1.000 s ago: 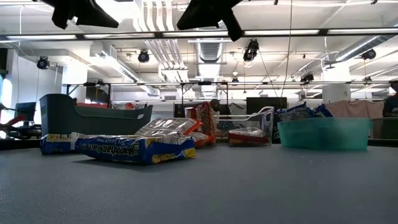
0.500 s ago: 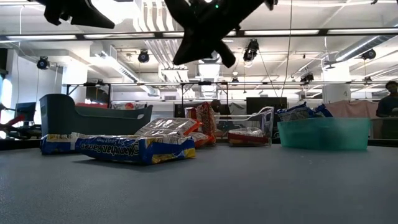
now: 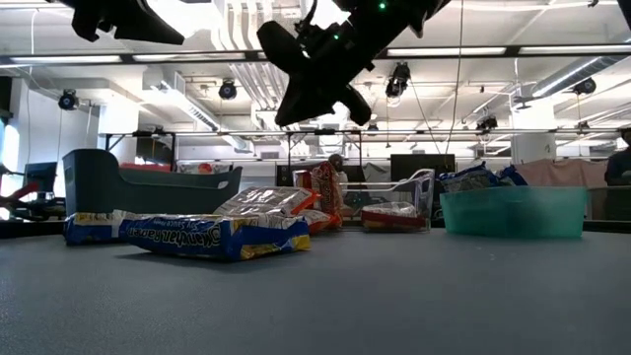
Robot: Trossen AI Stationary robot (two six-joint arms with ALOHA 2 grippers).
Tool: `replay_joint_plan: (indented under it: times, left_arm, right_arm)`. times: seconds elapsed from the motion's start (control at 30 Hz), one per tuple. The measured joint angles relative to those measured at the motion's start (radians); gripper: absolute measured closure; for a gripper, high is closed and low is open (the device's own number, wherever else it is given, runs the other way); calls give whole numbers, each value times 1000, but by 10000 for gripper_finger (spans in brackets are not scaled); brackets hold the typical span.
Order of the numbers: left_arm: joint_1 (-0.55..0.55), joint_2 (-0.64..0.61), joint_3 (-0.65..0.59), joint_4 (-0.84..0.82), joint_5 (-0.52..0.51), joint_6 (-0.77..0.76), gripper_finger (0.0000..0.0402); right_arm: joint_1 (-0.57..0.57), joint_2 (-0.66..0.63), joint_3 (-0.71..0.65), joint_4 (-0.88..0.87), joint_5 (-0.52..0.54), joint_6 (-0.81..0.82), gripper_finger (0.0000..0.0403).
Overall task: Sort Maruchan noodles
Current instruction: Put the orange noodle pack into the gray bin
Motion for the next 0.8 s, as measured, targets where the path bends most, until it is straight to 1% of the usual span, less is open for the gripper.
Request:
replay_joint_plan:
  times: [0.13,0.43,0.53,0.67,0.8]
  left_arm:
    - [0,0,0,14,0,13,402]
    - [0,0,0,16,0,16,402]
    - [0,0,0,17,0,16,402]
    - [0,1,0,18,0,10,402]
    - [0,7,0,19,0,4,402]
  right_arm:
    - [-21,7,0,1,-40,38,343]
    - [-36,9,0,7,-96,48,200]
    - [-38,9,0,3,-114,84,162]
    - [-42,9,0,-44,-113,145,132]
    - [-47,9,-1,-135,-113,195,129]
